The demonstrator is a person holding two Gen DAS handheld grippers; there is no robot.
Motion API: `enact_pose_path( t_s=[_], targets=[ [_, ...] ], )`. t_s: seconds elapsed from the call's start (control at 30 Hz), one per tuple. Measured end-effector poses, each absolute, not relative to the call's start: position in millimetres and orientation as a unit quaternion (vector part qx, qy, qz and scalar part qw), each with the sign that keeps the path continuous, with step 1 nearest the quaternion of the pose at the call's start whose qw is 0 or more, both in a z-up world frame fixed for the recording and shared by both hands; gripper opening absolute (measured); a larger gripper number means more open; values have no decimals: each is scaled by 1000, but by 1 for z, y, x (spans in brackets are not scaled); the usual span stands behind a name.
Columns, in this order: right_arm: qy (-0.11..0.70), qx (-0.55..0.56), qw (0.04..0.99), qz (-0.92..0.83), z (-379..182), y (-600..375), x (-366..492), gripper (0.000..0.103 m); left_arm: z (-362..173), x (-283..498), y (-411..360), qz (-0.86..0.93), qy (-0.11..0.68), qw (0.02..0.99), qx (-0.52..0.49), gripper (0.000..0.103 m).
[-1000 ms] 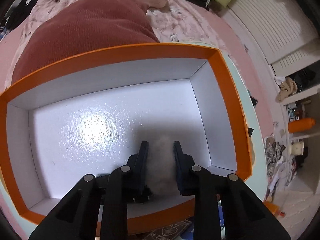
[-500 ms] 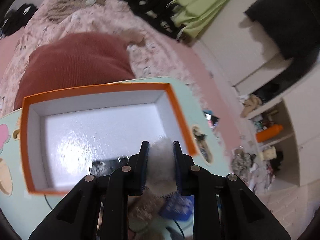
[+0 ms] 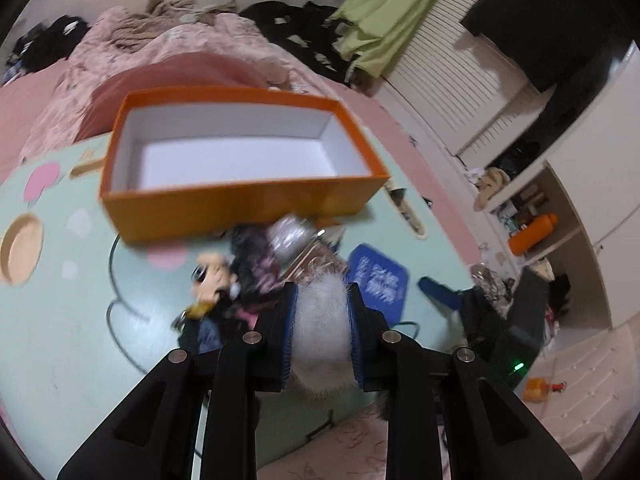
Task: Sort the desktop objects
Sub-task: 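Carry the white plush out and set it beside the beige plush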
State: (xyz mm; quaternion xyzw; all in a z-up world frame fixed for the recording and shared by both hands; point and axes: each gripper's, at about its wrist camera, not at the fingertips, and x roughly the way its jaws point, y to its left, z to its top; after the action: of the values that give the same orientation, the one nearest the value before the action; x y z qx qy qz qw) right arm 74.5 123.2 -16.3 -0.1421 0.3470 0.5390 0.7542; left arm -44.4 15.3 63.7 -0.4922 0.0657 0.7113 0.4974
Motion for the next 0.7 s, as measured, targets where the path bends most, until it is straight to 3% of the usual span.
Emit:
enact_pose_path(
  t_s=[0.13, 0.3, 0.47, 0.7],
  targets=[
    [347, -141, 754, 539, -16, 124, 74, 103, 62, -45, 5, 719, 33, 498, -484, 35],
    [347, -141, 755, 538, -17, 123, 74, 103, 80, -24, -19, 767, 55, 484, -417, 64],
    [347, -140, 755, 538, -17, 124, 74, 103, 65, 6, -52, 796, 114, 444, -394, 71],
    [347, -140, 756, 537, -17, 123, 75, 103, 11, 22, -60, 803, 194, 389, -408, 71]
  ],
)
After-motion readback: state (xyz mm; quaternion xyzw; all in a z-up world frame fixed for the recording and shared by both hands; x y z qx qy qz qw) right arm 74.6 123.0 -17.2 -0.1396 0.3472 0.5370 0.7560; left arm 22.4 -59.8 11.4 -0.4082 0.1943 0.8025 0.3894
